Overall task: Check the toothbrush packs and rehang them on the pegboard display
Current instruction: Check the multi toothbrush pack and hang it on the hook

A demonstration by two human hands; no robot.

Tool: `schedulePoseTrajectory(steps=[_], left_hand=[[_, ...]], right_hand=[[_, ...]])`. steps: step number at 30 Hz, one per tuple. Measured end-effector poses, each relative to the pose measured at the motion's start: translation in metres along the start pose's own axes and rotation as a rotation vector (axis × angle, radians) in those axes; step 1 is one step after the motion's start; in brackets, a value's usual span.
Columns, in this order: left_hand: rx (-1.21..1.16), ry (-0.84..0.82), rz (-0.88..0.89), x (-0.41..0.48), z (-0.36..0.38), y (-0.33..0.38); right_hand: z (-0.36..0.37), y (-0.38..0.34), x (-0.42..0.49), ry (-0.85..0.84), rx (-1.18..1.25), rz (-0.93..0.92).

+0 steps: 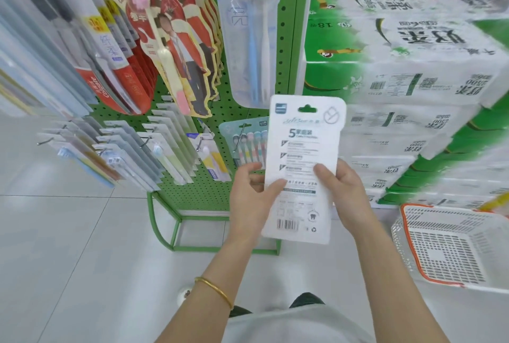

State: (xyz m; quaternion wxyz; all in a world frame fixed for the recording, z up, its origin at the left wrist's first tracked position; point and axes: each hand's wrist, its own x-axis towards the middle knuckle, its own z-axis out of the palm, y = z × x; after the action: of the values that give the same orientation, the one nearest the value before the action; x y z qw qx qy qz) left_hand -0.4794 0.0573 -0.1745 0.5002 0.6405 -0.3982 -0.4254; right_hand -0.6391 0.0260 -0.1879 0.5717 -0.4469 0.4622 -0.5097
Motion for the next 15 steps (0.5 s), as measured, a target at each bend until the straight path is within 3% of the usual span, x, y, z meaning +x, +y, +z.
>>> schedulePoseTrajectory(steps=[5, 15], left_hand=[[0.021, 0.026, 0.099, 0.008, 0.002, 0.019], [-0.097, 0.107, 0.142, 0.017, -0.001, 0.037]], right_hand=[[0.006, -0.004, -0.004, -0.169, -0.082, 0.030], [0.008, -0.004, -0.003, -0.322, -0.036, 0.051]])
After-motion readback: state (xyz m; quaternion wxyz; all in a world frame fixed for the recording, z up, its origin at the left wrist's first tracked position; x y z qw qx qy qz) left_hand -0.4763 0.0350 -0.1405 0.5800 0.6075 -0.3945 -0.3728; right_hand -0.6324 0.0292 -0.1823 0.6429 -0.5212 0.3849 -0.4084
